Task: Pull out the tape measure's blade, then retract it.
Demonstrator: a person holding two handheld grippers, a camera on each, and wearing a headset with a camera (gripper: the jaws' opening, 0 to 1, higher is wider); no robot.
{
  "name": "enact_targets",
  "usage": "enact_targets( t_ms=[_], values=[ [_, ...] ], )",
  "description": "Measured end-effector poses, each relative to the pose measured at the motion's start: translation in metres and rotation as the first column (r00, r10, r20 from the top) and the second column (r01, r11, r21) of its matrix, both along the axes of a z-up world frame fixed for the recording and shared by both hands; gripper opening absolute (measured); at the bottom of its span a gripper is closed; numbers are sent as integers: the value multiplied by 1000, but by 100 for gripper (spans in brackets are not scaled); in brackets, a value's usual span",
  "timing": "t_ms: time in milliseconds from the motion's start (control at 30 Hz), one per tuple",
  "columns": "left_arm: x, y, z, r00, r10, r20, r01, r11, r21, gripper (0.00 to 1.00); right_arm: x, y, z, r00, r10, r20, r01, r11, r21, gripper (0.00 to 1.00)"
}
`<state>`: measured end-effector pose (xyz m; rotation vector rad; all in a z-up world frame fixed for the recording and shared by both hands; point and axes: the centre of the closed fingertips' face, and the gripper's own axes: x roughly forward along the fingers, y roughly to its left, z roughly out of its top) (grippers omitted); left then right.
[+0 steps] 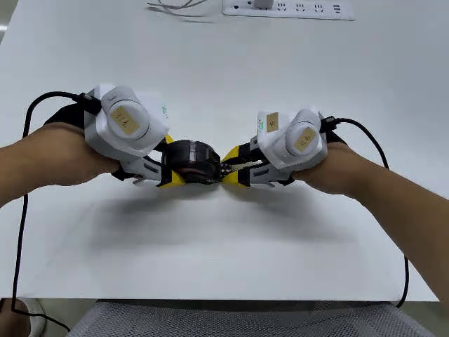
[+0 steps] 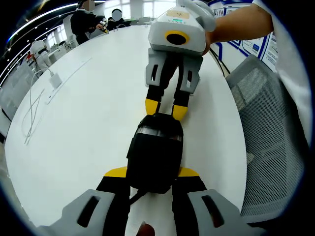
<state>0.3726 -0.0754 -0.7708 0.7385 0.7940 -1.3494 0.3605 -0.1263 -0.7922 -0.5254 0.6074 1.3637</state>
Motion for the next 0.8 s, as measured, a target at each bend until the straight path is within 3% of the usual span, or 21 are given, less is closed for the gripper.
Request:
enact_targets(
  t_ms=[400,800],
  values=[
    [-1,0,0,1000,-18,14,18,1000,7,27,0,-2,0,1000,-21,0,21,1000,16,10],
    [0,0,0,1000,-17,6,17,1000,3,27,0,-2,0,1000,-11,21,11,1000,10,9]
  ],
)
